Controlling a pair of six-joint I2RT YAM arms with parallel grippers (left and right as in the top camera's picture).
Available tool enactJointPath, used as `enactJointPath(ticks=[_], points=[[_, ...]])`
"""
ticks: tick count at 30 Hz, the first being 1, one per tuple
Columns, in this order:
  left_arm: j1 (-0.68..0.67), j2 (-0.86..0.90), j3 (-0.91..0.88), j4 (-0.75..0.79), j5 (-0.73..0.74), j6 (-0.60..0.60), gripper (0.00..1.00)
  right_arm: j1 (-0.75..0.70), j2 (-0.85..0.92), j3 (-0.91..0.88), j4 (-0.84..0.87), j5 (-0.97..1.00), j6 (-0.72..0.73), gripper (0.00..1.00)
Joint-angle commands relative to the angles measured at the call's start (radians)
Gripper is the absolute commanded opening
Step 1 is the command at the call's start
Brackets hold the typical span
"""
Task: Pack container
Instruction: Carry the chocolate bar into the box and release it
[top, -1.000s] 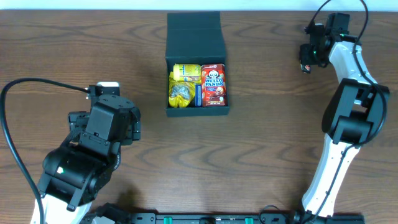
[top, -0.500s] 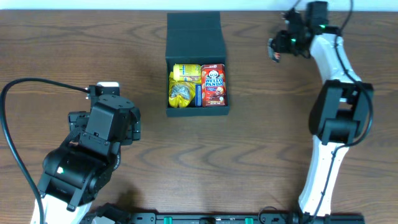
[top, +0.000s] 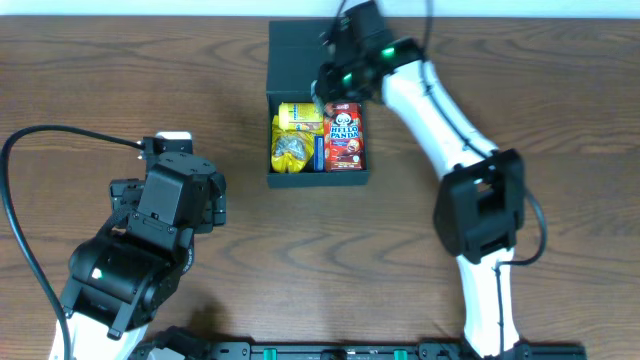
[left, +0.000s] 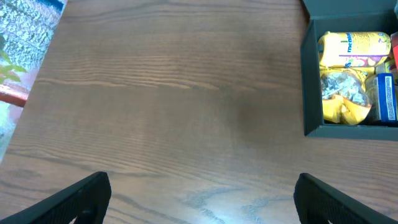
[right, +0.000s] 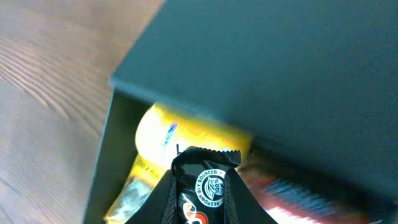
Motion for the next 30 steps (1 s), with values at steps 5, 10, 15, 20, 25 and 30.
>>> enactJointPath(ticks=[5,10,15,20,25,30], points=[[0.002,-0.001,0.006,-0.004,0.000,-0.011,0.95,0.156,-0.012,0.010,-0.110,0.378,0.261,0.13],[0.002,-0.001,0.006,-0.004,0.000,-0.011,0.95,0.230,-0.011,0.009,-0.144,0.520,0.346,0.15],[0.002,-0.001,0.006,-0.004,0.000,-0.011,0.95,0.256,-0.011,0.009,-0.144,0.575,0.364,0.34],[0.002,-0.001,0.006,-0.004,0.000,-0.011,0.95,0.245,-0.011,0.009,-0.141,0.576,0.363,0.68],[0.002,-0.001,0.006,-0.004,0.000,-0.011,0.95,0.213,-0.013,0.010,-0.137,0.575,0.357,0.68],[0.002,-0.001,0.006,-0.003,-0.001,-0.011,0.95,0.154,-0.025,0.010,-0.113,0.574,0.268,0.81]])
